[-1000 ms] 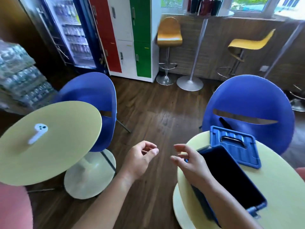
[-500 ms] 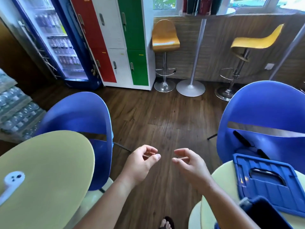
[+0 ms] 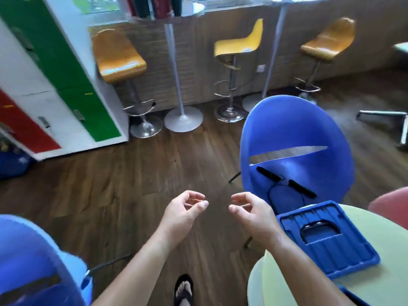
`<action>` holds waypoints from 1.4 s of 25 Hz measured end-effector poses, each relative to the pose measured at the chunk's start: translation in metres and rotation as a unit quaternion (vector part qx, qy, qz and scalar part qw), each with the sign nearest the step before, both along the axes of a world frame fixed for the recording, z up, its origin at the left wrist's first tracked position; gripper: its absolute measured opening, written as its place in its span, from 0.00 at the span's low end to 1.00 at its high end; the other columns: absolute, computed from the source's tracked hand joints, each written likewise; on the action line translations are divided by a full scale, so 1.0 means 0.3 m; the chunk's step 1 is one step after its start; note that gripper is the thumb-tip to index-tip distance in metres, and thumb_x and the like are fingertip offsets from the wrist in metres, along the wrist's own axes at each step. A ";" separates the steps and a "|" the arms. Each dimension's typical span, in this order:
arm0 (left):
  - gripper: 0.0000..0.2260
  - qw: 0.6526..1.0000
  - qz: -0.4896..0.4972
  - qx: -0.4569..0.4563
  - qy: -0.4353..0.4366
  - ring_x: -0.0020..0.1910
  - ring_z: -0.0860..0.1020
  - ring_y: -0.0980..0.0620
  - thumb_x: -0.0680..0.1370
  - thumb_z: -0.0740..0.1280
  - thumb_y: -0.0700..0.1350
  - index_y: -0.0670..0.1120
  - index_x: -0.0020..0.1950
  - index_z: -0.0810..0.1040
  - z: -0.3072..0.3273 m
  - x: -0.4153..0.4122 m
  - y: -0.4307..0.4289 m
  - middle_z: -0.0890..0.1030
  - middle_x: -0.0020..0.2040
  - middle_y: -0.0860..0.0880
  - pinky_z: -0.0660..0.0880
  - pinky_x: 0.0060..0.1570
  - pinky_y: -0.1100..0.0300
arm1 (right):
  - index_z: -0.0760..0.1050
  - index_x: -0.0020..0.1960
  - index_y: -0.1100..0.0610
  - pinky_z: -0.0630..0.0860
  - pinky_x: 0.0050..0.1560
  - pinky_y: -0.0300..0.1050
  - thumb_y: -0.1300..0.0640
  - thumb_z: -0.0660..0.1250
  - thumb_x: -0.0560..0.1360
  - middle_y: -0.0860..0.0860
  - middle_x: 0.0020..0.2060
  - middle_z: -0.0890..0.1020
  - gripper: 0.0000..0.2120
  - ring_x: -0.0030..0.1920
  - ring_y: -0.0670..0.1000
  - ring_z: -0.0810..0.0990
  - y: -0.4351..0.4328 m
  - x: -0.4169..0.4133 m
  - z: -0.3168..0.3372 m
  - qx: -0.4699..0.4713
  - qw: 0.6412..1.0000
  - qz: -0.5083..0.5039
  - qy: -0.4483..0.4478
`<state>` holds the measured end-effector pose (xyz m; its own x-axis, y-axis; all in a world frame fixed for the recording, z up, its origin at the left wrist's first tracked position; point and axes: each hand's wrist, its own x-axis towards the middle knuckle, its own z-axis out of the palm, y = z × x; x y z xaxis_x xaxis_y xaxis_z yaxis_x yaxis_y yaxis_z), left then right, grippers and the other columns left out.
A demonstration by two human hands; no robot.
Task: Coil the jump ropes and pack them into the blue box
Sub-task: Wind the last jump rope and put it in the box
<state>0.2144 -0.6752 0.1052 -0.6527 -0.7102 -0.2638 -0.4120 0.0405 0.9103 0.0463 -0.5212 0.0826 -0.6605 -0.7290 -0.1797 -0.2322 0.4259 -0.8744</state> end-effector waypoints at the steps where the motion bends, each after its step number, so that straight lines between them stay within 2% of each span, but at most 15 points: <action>1: 0.09 1.000 -0.024 0.004 0.004 0.48 0.82 0.54 0.71 0.72 0.59 0.58 0.49 0.83 -0.005 -0.050 -0.038 0.86 0.48 0.53 0.81 0.50 0.49 | 0.80 0.55 0.45 0.79 0.48 0.39 0.49 0.73 0.75 0.41 0.48 0.85 0.09 0.46 0.38 0.83 -0.007 -0.030 0.001 0.006 1.000 -0.030 0.004; 4: 0.10 0.996 -0.094 0.004 0.013 0.48 0.82 0.52 0.70 0.72 0.59 0.58 0.49 0.83 -0.011 -0.206 -0.157 0.86 0.47 0.53 0.81 0.51 0.50 | 0.81 0.54 0.45 0.80 0.49 0.43 0.49 0.74 0.74 0.41 0.47 0.85 0.09 0.45 0.39 0.83 -0.035 -0.116 0.010 0.021 0.991 -0.128 0.013; 9: 0.06 0.977 -0.214 -0.001 0.014 0.40 0.80 0.57 0.74 0.73 0.55 0.57 0.49 0.83 -0.010 -0.438 -0.268 0.85 0.40 0.55 0.80 0.49 0.52 | 0.81 0.54 0.47 0.83 0.53 0.55 0.51 0.74 0.74 0.44 0.48 0.85 0.09 0.47 0.45 0.83 -0.078 -0.191 0.010 0.017 0.966 -0.257 0.000; 14: 0.05 0.956 -0.295 -0.009 -0.004 0.46 0.82 0.55 0.75 0.72 0.55 0.58 0.50 0.82 -0.045 -0.706 -0.253 0.86 0.45 0.54 0.82 0.51 0.53 | 0.79 0.56 0.45 0.83 0.53 0.54 0.51 0.74 0.75 0.44 0.50 0.83 0.10 0.49 0.43 0.83 -0.048 -0.319 -0.024 0.014 0.941 -0.339 -0.020; 17: 0.04 0.943 -0.331 -0.012 -0.020 0.42 0.81 0.56 0.77 0.72 0.53 0.57 0.50 0.82 -0.088 -0.889 -0.219 0.84 0.43 0.54 0.82 0.46 0.55 | 0.79 0.57 0.45 0.82 0.54 0.50 0.51 0.73 0.75 0.44 0.52 0.83 0.12 0.50 0.42 0.82 -0.018 -0.440 -0.074 0.013 0.925 -0.378 -0.031; 19: 0.03 0.937 -0.346 -0.015 -0.034 0.38 0.79 0.58 0.77 0.73 0.52 0.56 0.50 0.82 -0.121 -1.009 -0.196 0.84 0.44 0.53 0.81 0.42 0.57 | 0.79 0.58 0.45 0.81 0.55 0.48 0.51 0.73 0.75 0.44 0.52 0.83 0.12 0.50 0.41 0.82 -0.002 -0.537 -0.114 0.017 0.919 -0.393 -0.042; 22: 0.04 0.932 -0.356 -0.027 -0.064 0.38 0.79 0.59 0.77 0.73 0.53 0.57 0.50 0.82 -0.176 -1.190 -0.180 0.85 0.47 0.54 0.80 0.39 0.60 | 0.78 0.58 0.45 0.81 0.55 0.52 0.51 0.74 0.75 0.42 0.52 0.82 0.12 0.49 0.45 0.83 0.016 -0.705 -0.182 0.023 0.909 -0.409 -0.078; 25: 0.04 0.927 -0.362 -0.045 -0.093 0.43 0.80 0.57 0.77 0.72 0.54 0.57 0.50 0.81 -0.250 -1.340 -0.182 0.84 0.48 0.55 0.78 0.43 0.62 | 0.78 0.58 0.45 0.79 0.54 0.47 0.51 0.74 0.75 0.43 0.53 0.82 0.12 0.49 0.43 0.82 0.020 -0.847 -0.248 0.032 0.903 -0.418 -0.100; 28: 0.05 0.916 -0.376 -0.064 -0.123 0.45 0.81 0.58 0.77 0.72 0.55 0.57 0.51 0.81 -0.354 -1.489 -0.179 0.84 0.47 0.56 0.76 0.46 0.62 | 0.78 0.59 0.47 0.73 0.52 0.40 0.51 0.73 0.75 0.43 0.52 0.81 0.13 0.50 0.42 0.81 0.025 -0.982 -0.331 0.055 0.899 -0.419 -0.116; 33: 0.08 0.890 -0.408 -0.117 -0.168 0.49 0.80 0.60 0.78 0.70 0.56 0.55 0.54 0.81 -0.580 -1.718 -0.181 0.82 0.49 0.57 0.78 0.51 0.58 | 0.77 0.60 0.48 0.76 0.56 0.45 0.49 0.73 0.74 0.45 0.53 0.80 0.15 0.54 0.49 0.80 0.016 -1.186 -0.524 0.136 0.892 -0.407 -0.145; 35: 0.08 0.879 -0.421 -0.131 -0.181 0.50 0.79 0.57 0.79 0.68 0.55 0.54 0.54 0.81 -0.686 -1.799 -0.177 0.81 0.50 0.57 0.75 0.50 0.58 | 0.77 0.61 0.49 0.76 0.58 0.46 0.48 0.73 0.74 0.46 0.54 0.80 0.16 0.57 0.51 0.79 0.009 -1.264 -0.611 0.168 0.889 -0.400 -0.149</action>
<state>-0.3253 -0.7285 -0.1006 -0.8826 -0.0821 -0.4629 -0.3968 0.6583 0.6396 -0.3328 -0.5185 -0.1007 -0.8300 0.0806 -0.5520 0.4829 0.5991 -0.6387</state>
